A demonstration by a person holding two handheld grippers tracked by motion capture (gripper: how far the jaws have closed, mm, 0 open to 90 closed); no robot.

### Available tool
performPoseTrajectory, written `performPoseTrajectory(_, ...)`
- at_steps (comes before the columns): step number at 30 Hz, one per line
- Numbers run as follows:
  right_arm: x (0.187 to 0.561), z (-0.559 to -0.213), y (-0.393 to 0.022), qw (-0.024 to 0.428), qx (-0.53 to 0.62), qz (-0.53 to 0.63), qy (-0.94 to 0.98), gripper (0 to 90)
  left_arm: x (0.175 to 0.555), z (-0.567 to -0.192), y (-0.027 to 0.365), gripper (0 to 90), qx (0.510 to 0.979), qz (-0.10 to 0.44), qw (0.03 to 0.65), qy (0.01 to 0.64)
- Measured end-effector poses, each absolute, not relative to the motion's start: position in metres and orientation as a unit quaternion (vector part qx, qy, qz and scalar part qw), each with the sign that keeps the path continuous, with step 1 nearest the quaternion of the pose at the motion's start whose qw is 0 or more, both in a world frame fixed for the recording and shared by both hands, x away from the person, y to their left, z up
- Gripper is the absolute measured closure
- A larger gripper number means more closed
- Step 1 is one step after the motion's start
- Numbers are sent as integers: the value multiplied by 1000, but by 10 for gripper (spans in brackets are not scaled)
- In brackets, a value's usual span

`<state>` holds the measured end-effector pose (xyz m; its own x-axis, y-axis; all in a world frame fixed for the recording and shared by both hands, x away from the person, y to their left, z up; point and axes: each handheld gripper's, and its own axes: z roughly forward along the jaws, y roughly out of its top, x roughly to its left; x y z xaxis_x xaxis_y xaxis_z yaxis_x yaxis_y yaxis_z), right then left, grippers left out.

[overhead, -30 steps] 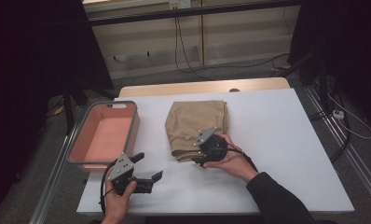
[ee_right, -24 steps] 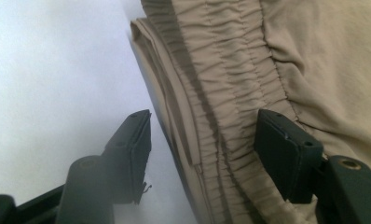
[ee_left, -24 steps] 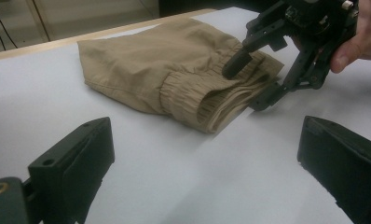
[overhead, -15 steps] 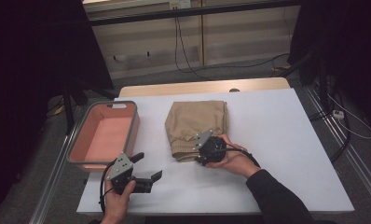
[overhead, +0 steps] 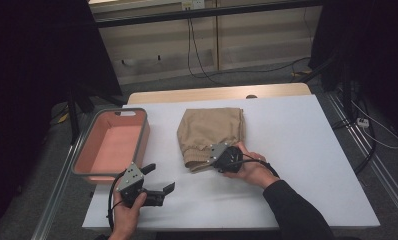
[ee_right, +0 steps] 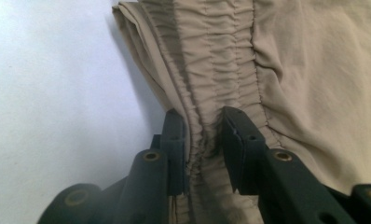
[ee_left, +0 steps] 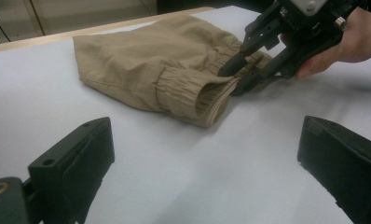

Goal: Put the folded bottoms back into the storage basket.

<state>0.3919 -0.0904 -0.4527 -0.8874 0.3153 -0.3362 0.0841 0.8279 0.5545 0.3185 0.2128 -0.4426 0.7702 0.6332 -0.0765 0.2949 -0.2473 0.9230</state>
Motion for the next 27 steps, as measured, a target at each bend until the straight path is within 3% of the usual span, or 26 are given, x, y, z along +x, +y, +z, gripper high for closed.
performPoseTrajectory(8,397,-450,-92,205,135,288,926,787,319,-442,214,48,778,150,533,296)
performPoseTrajectory(27,392,-434,-106,175,156,348,908,794,324,-439,214,63,775,146,528,315)
